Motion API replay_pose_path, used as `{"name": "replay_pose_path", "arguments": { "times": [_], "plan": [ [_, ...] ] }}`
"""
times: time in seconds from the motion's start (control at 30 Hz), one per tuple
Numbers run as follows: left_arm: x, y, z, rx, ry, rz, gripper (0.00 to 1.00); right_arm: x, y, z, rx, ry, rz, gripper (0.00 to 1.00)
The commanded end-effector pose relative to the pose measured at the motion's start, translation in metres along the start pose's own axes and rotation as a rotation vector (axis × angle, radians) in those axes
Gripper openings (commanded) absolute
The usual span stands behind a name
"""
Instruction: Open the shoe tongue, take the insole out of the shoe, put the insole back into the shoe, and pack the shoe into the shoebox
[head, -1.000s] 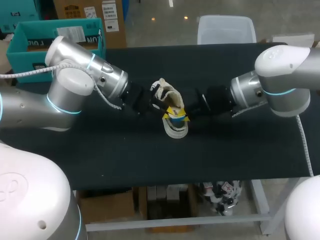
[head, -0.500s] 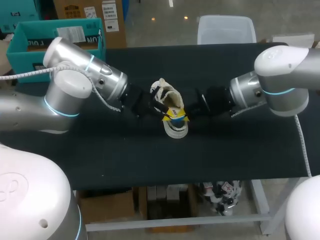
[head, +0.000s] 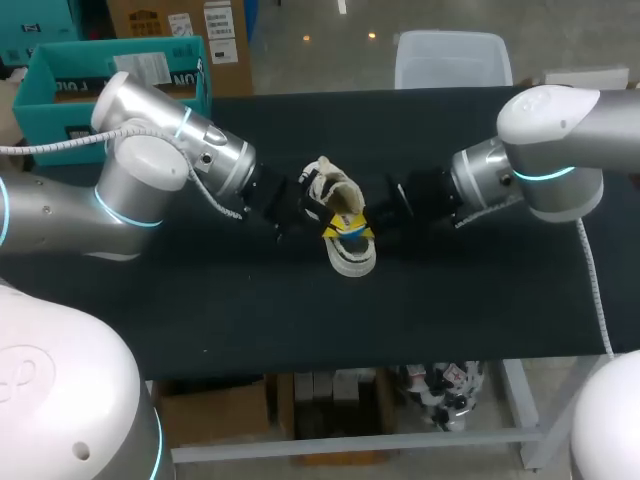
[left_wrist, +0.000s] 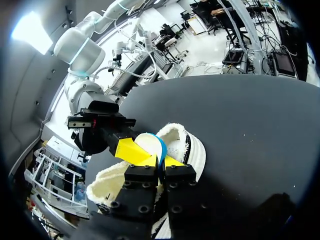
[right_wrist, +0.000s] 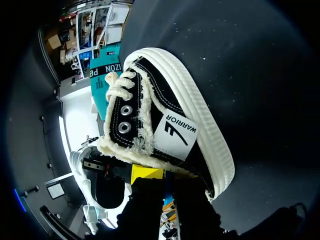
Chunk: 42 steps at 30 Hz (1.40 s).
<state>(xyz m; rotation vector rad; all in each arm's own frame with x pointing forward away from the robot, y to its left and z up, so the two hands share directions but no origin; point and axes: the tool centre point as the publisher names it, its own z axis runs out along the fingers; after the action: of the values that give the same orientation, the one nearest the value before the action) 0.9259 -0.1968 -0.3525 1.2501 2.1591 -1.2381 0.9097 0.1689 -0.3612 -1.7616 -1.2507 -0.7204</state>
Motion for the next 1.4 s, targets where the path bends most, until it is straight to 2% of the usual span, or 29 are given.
{"name": "replay_pose_path", "arguments": {
  "times": [0.03, 0.07, 0.23, 0.3, 0.33, 0.4, 0.47, 0.77, 0.8, 0.83, 0.93, 1.23, 1.4],
  "plan": [
    [-0.002, 0.001, 0.006, 0.007, -0.004, 0.004, 0.00, 0.006, -0.005, -0.001, 0.006, -0.003, 0.000, 0.29],
    [-0.002, 0.000, 0.006, 0.007, -0.004, 0.006, 0.00, 0.007, -0.008, -0.002, -0.001, -0.006, -0.002, 0.43],
    [-0.001, -0.003, 0.005, 0.006, -0.008, 0.009, 0.00, 0.006, -0.022, -0.009, -0.020, -0.016, -0.009, 0.40],
    [0.000, -0.004, 0.004, 0.005, -0.011, 0.006, 0.00, 0.005, -0.027, -0.012, -0.030, -0.019, -0.009, 0.35],
    [0.000, -0.004, 0.004, 0.004, -0.013, 0.004, 0.00, 0.005, -0.028, -0.013, -0.033, -0.019, -0.009, 0.25],
    [0.001, -0.005, 0.003, 0.002, -0.016, 0.002, 0.00, 0.003, -0.030, -0.014, -0.037, -0.021, -0.006, 0.16],
    [0.001, -0.006, 0.003, 0.000, -0.016, 0.002, 0.00, 0.002, -0.031, -0.015, -0.039, -0.021, -0.005, 0.00],
    [0.001, -0.014, -0.002, -0.003, -0.013, 0.013, 0.00, -0.001, -0.025, -0.011, -0.022, -0.033, -0.004, 0.00],
    [0.001, -0.016, -0.004, -0.001, -0.013, 0.018, 0.09, -0.001, -0.024, -0.010, -0.020, -0.035, -0.004, 0.00],
    [0.001, -0.018, -0.005, -0.002, -0.012, 0.024, 0.31, -0.001, -0.023, -0.009, -0.019, -0.040, -0.005, 0.00],
    [0.001, -0.023, -0.011, -0.002, -0.020, 0.036, 0.41, 0.000, -0.021, -0.007, -0.019, -0.052, -0.007, 0.00],
    [0.001, -0.023, -0.025, -0.009, -0.036, 0.038, 0.44, -0.003, -0.015, -0.001, -0.029, -0.087, 0.001, 0.00],
    [0.001, -0.023, -0.037, -0.013, -0.055, 0.032, 0.49, -0.010, -0.010, 0.004, -0.045, -0.136, 0.013, 0.00]
  ]
}}
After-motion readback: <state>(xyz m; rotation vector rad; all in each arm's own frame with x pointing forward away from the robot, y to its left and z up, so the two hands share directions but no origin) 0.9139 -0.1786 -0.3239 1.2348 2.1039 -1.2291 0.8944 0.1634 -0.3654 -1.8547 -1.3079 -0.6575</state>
